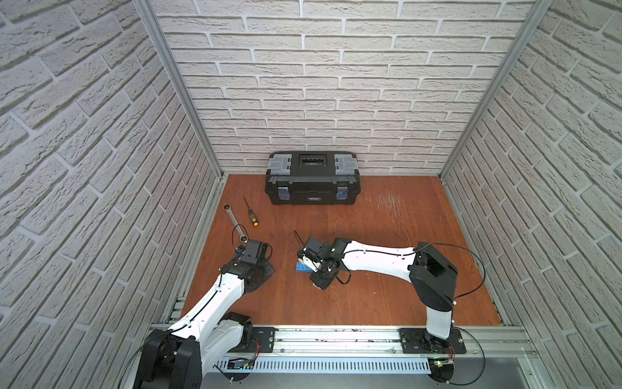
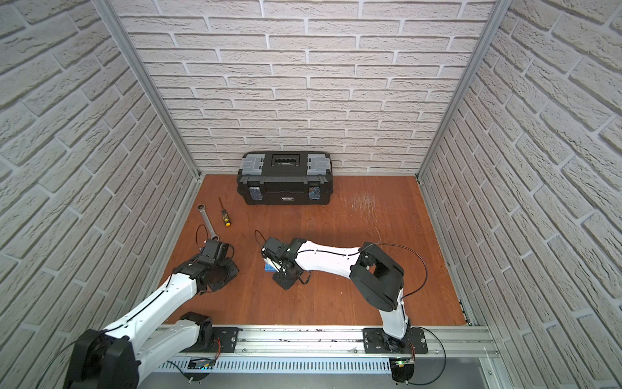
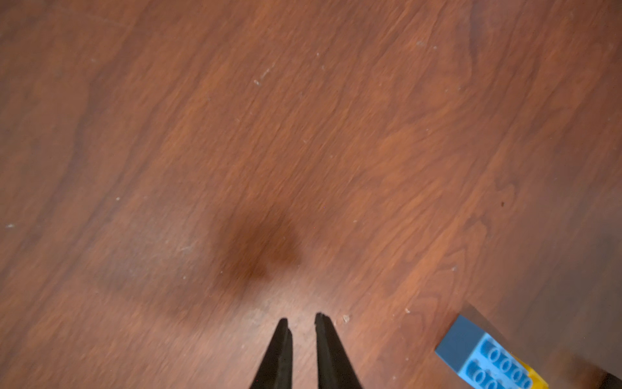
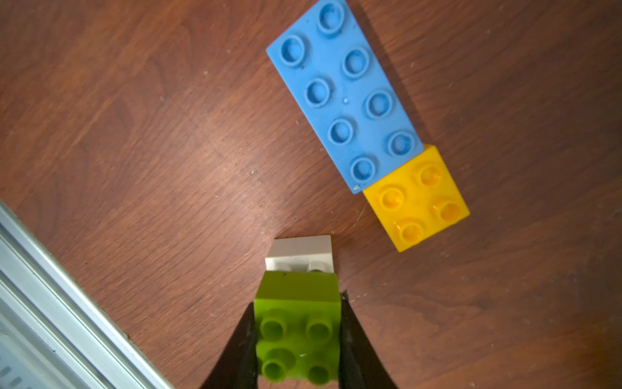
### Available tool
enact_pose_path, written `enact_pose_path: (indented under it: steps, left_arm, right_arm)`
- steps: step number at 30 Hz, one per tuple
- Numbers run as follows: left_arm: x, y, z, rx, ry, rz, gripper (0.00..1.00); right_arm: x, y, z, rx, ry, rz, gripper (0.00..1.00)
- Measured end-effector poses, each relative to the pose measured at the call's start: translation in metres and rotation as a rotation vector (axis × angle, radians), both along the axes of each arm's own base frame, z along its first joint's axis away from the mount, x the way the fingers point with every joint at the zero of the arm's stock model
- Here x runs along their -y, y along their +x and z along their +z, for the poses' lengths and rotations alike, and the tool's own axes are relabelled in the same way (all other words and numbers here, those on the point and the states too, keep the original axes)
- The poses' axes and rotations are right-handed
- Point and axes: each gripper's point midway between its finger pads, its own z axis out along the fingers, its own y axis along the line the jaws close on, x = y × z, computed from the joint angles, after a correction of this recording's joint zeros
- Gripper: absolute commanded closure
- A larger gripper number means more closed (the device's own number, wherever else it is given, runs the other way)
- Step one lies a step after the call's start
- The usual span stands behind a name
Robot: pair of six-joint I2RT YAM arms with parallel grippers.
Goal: Assemble the number 4 with lego
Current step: Assemble the lego brick with the lego brick.
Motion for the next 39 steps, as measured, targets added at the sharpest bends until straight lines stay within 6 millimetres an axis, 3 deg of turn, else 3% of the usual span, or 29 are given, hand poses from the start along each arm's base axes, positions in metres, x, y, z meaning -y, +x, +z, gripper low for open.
enact_pose_path:
  steps: [39]
  left_arm:
    - [-0.0008, -0.0002, -0.0013, 0.001, 0.004, 0.002, 0.82]
  right_arm:
    - [-0.0008, 0.0013, -0.0040, 0.027, 0.025, 0.025, 0.98]
